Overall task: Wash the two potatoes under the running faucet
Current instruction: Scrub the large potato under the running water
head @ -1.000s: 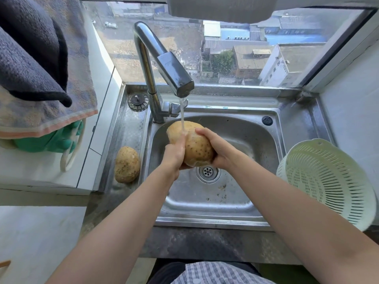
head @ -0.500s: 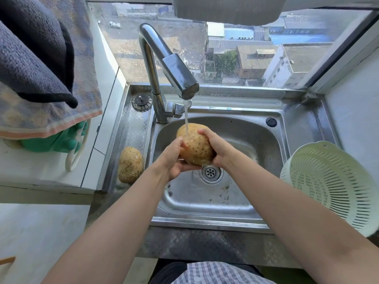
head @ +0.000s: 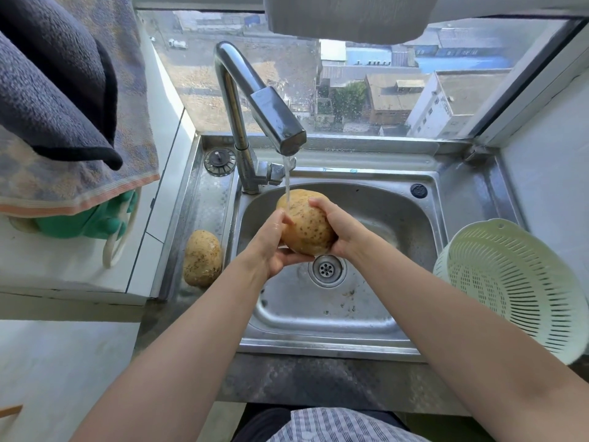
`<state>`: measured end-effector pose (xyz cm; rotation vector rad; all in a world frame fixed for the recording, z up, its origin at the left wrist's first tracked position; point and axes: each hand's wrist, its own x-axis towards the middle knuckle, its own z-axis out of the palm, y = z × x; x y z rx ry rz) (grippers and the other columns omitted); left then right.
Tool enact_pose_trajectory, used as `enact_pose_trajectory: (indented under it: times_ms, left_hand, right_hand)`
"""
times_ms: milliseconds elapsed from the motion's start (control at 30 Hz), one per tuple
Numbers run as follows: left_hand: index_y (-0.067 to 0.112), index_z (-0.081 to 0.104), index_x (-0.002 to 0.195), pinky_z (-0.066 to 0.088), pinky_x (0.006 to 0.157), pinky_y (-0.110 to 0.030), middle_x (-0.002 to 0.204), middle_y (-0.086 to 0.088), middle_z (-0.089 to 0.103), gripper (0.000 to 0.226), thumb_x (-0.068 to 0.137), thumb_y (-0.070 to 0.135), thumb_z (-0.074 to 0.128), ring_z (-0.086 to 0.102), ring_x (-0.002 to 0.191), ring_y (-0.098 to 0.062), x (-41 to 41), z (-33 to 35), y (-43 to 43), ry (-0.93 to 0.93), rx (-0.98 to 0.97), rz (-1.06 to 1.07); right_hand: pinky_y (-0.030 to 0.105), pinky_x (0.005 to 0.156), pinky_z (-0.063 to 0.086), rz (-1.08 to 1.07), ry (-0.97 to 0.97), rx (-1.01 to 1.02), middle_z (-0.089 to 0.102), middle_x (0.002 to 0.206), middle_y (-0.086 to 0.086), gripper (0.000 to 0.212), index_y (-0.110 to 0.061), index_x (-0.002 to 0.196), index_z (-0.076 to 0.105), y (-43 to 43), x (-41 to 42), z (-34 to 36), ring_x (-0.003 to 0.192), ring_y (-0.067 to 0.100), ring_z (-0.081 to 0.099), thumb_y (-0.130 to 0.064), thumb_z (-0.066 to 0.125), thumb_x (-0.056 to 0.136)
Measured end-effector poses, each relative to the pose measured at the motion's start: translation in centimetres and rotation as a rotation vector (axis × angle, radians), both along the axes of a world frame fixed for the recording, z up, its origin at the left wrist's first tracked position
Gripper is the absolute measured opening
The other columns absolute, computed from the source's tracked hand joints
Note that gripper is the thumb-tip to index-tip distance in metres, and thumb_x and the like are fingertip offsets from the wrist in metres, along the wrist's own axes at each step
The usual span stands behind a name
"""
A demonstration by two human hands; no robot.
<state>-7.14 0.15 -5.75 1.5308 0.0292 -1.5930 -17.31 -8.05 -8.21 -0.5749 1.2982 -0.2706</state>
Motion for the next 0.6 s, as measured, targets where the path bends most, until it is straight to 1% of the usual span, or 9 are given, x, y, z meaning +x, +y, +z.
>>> enact_pose_trajectory:
  times_ms: [100,167,233,333,433,500,533,567,600]
  left_hand:
    - [0.007,0.047,0.131,0.063,0.055,-0.045,0.110,-0.019,0.052,0.040,0.093,0.018,0.040,0.060,0.094,-0.039,-0.1,0.1,0.2,0.009,-0.004,0.008]
    - [0.007,0.048,0.131,0.062,0.055,-0.045,0.109,-0.019,0.053,0.040,0.092,0.017,0.040,0.061,0.093,-0.039,0.0,0.1,0.2,0.014,-0.017,0.012]
    - [0.008,0.049,0.127,0.062,0.060,-0.046,0.108,-0.019,0.053,0.037,0.092,0.018,0.042,0.061,0.092,-0.038,0.0,0.1,0.3,0.001,-0.006,0.007]
    - [0.006,0.049,0.126,0.063,0.064,-0.048,0.113,-0.020,0.053,0.037,0.091,0.012,0.038,0.061,0.094,-0.039,0.2,-0.1,0.6,-0.001,-0.011,0.005]
    - [0.004,0.055,0.123,0.064,0.073,-0.043,0.117,-0.023,0.058,0.035,0.093,0.007,0.038,0.066,0.094,-0.036,1.0,-0.8,1.3,-0.058,-0.059,-0.059]
    - [0.005,0.054,0.133,0.063,0.078,-0.041,0.121,-0.022,0.061,0.038,0.098,0.010,0.041,0.068,0.095,-0.031,1.8,-2.0,1.9,-0.251,-0.075,-0.185]
    - [0.009,0.047,0.143,0.061,0.085,-0.043,0.128,-0.021,0.057,0.044,0.099,0.011,0.044,0.066,0.103,-0.029,2.4,-2.8,2.3,-0.415,-0.089,-0.274]
    - [0.015,0.036,0.153,0.056,0.097,-0.048,0.139,-0.020,0.050,0.057,0.097,0.010,0.050,0.060,0.116,-0.030,3.0,-3.8,2.5,-0.601,-0.117,-0.381]
    - [0.021,0.023,0.159,0.045,0.110,-0.050,0.151,-0.017,0.037,0.077,0.092,0.006,0.058,0.048,0.132,-0.030,3.3,-4.4,2.8,-0.773,-0.163,-0.499]
  right_hand:
    - [0.054,0.084,0.058,0.005,0.005,-0.006,0.061,0.128,0.016,0.065,-0.015,0.136,0.047,0.1,-0.1,0.1,0.111,0.037,0.064,-0.044,0.071,0.082]
    - [0.052,0.080,0.060,-0.003,-0.001,-0.006,0.061,0.128,0.016,0.066,-0.016,0.136,0.047,0.2,-0.1,0.3,0.110,0.037,0.064,-0.045,0.072,0.082]
    - [0.050,0.078,0.060,0.001,0.005,-0.005,0.061,0.128,0.016,0.066,-0.015,0.136,0.047,0.3,0.0,0.4,0.109,0.036,0.065,-0.045,0.071,0.082]
    - [0.051,0.083,0.058,0.017,0.000,-0.013,0.061,0.127,0.016,0.062,-0.013,0.134,0.049,0.3,-0.1,0.4,0.112,0.036,0.063,-0.043,0.070,0.085]
    - [0.049,0.078,0.059,0.007,-0.025,0.016,0.063,0.124,0.016,0.056,-0.014,0.129,0.052,0.2,-0.1,0.5,0.108,0.035,0.065,-0.045,0.068,0.085]
    - [0.048,0.074,0.061,0.014,-0.011,0.010,0.064,0.123,0.016,0.058,-0.015,0.129,0.053,0.4,0.0,0.7,0.106,0.036,0.066,-0.048,0.068,0.083]
    - [0.049,0.074,0.061,0.027,0.005,-0.005,0.065,0.123,0.016,0.063,-0.015,0.131,0.053,0.4,0.0,0.6,0.105,0.036,0.067,-0.049,0.069,0.081]
    - [0.049,0.074,0.061,0.044,0.020,-0.018,0.065,0.122,0.016,0.065,-0.016,0.132,0.052,0.3,-0.1,0.5,0.104,0.036,0.067,-0.050,0.070,0.079]
    - [0.048,0.074,0.061,0.062,0.031,-0.023,0.066,0.121,0.016,0.064,-0.016,0.131,0.053,0.3,-0.3,0.5,0.103,0.036,0.068,-0.051,0.069,0.079]
